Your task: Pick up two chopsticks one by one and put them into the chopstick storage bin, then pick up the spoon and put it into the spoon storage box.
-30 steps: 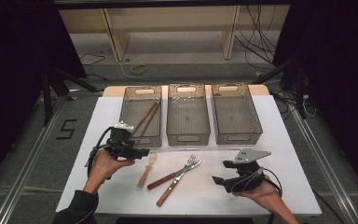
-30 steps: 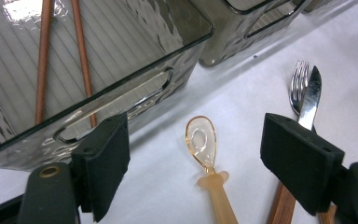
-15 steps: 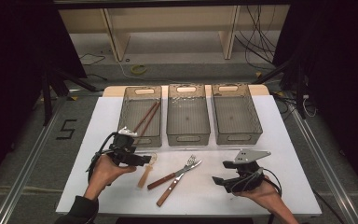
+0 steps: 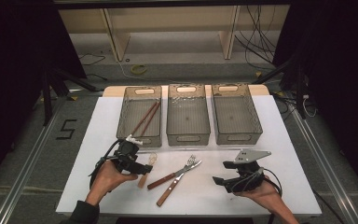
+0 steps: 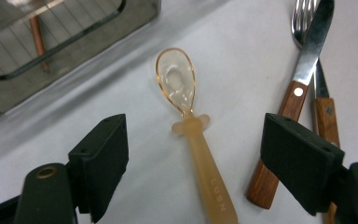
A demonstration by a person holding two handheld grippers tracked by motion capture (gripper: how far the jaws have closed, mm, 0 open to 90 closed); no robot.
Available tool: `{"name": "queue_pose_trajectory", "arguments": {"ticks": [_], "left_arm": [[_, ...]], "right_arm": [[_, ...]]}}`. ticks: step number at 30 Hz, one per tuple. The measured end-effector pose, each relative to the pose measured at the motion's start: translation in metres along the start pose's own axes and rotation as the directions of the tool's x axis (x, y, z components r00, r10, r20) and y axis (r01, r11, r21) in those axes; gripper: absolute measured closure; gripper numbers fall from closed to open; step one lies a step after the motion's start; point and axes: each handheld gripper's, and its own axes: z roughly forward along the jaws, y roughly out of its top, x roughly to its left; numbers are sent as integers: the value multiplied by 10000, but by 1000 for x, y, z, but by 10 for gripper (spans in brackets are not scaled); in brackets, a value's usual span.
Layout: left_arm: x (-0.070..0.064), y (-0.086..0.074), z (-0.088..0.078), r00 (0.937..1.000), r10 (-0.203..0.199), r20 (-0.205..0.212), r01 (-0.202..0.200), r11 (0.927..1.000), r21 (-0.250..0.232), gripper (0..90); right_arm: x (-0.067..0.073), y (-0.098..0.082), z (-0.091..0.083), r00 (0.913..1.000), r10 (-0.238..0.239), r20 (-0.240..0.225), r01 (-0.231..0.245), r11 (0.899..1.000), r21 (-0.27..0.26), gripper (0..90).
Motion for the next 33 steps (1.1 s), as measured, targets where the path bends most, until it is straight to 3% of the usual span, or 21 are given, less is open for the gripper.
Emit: {"name": "queue_pose_trajectory", "arguments": {"ticks": [13, 33], "left_arm": [[-1, -10, 8, 9995, 248, -187, -232, 9966, 793, 268], [-6, -15, 19, 9989, 417, -200, -386, 9902, 1345, 356]], "right_arm": [[2, -1, 1, 10000, -46, 63, 45, 9999, 99, 294], [3, -1, 3, 9999, -115, 56, 114, 9997, 199, 294]]}}
